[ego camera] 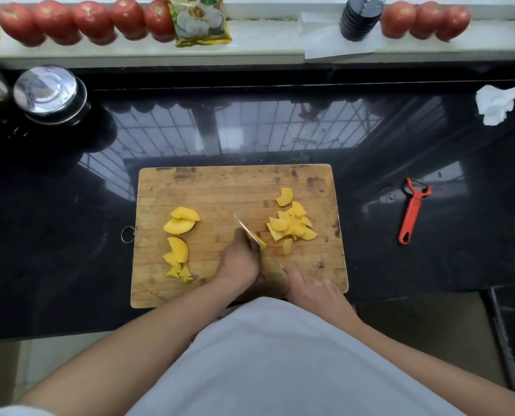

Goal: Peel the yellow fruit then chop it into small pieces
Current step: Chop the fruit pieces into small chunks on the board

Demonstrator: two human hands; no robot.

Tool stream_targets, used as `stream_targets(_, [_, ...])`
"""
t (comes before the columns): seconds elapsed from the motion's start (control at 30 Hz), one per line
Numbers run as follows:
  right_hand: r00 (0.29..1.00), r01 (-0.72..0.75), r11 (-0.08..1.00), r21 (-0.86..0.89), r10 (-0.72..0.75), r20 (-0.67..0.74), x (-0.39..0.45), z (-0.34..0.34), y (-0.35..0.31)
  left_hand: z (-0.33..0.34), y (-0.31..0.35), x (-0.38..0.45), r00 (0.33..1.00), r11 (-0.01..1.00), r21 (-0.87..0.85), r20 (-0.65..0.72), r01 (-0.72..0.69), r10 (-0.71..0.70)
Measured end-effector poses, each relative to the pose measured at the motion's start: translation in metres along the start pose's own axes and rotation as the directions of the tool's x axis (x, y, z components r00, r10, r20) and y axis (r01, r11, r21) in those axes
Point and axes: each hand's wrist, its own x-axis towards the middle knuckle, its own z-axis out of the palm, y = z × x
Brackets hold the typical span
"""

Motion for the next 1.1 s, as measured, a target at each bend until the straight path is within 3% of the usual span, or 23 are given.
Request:
stream_targets(0.37, [1.000,-0.005,0.992,-0.123,0.005,0.001,-0.006,0.000,0.008,-0.001,0.004,-0.003,0.999,0.990,-0.139,0.034,0.024,-0.019])
stream_targets(0.57, [0.994,-0.059,0.998,-0.034,0.061,0.087,0.008,-0.005,0.000,-0.001,0.004,-0.006,1.000,0.989,-0.147,0.014,0.015,-0.013])
stream_targets(0.77, [0.991,-0.130,0.991,-0.005,0.130,0.029,0.036,-0.005,-0.010,-0.001,0.009,-0.007,1.000,0.993,-0.122,0.003,0.003,-0.003])
stream_targets(0.97, [0.941,-0.319,0.908,0.272,0.338,-0.024,0.027,0.003,-0.003,0.001,0.006,-0.006,1.000,1.000,-0.018,0.016,0.000,0.000])
stream_targets(1.1, [0.934,-0.337,0.910,0.241,0.356,-0.038,0.019,0.002,0.000,0.000,0.005,-0.006,1.000,1.000,-0.003,0.012,-0.012,0.012])
